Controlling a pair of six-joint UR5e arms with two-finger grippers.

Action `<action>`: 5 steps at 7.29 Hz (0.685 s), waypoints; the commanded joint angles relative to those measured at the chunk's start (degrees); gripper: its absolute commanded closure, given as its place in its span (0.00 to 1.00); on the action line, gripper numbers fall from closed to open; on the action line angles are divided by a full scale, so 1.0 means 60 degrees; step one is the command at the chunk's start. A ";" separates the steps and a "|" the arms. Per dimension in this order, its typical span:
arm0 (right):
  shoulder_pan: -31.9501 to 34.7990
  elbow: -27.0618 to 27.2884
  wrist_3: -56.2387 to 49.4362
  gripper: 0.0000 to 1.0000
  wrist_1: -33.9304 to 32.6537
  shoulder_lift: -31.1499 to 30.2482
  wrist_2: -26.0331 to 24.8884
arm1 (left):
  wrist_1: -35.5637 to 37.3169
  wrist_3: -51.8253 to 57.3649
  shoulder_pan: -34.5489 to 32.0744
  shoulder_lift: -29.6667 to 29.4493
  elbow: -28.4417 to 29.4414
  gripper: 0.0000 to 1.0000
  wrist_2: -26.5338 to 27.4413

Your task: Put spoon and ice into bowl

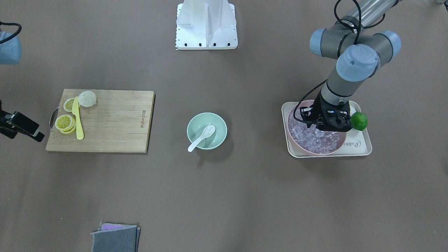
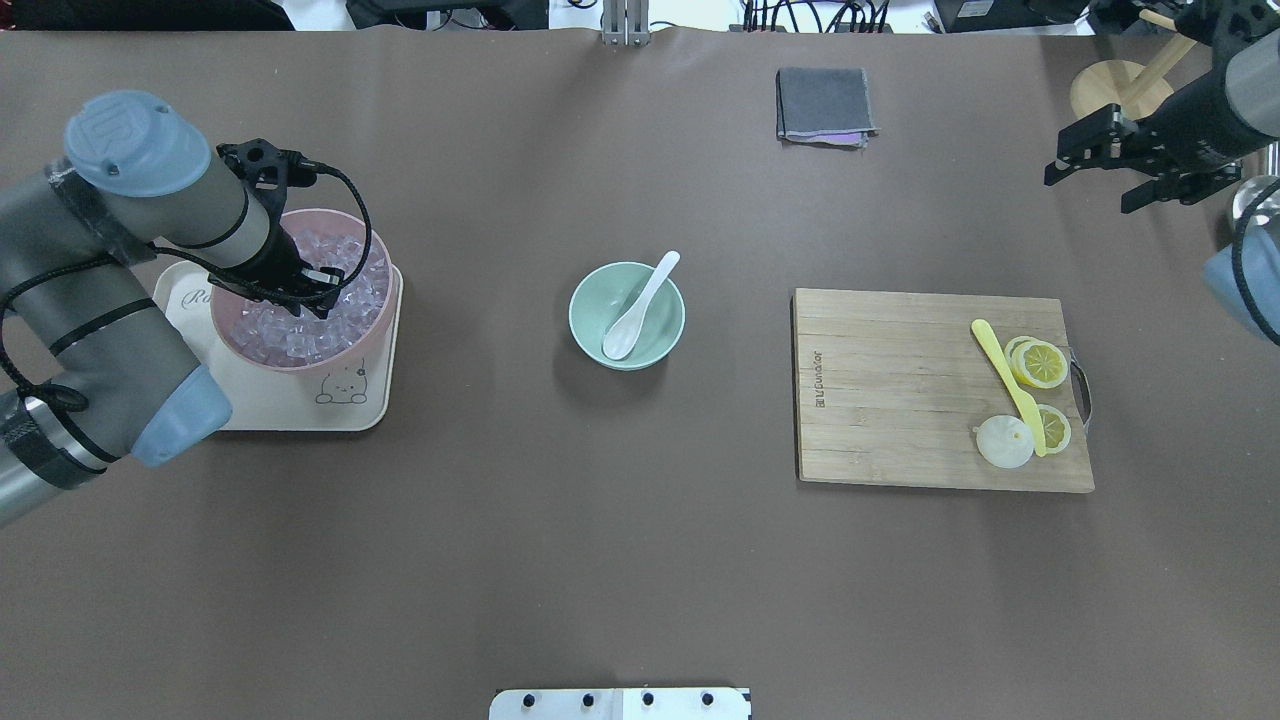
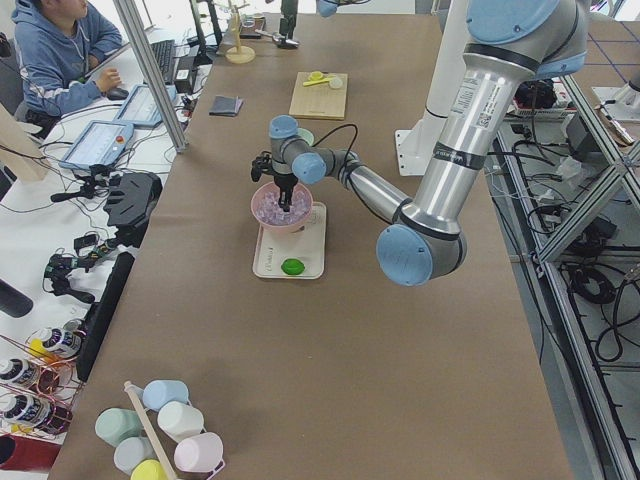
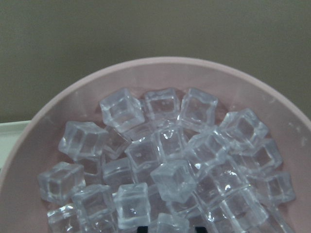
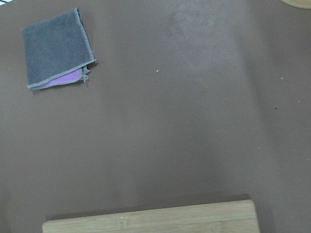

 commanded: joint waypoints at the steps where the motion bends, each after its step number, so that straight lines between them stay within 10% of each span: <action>1: 0.1062 -0.0019 -0.1549 0.00 -0.0138 -0.0658 0.0605 | 0.0000 0.0008 0.0000 -0.0011 -0.0041 1.00 -0.0040; 5: 0.2604 -0.0107 -0.6118 0.00 -0.2144 -0.1406 0.0579 | 0.0131 0.0521 -0.0336 -0.0113 -0.0522 1.00 -0.0331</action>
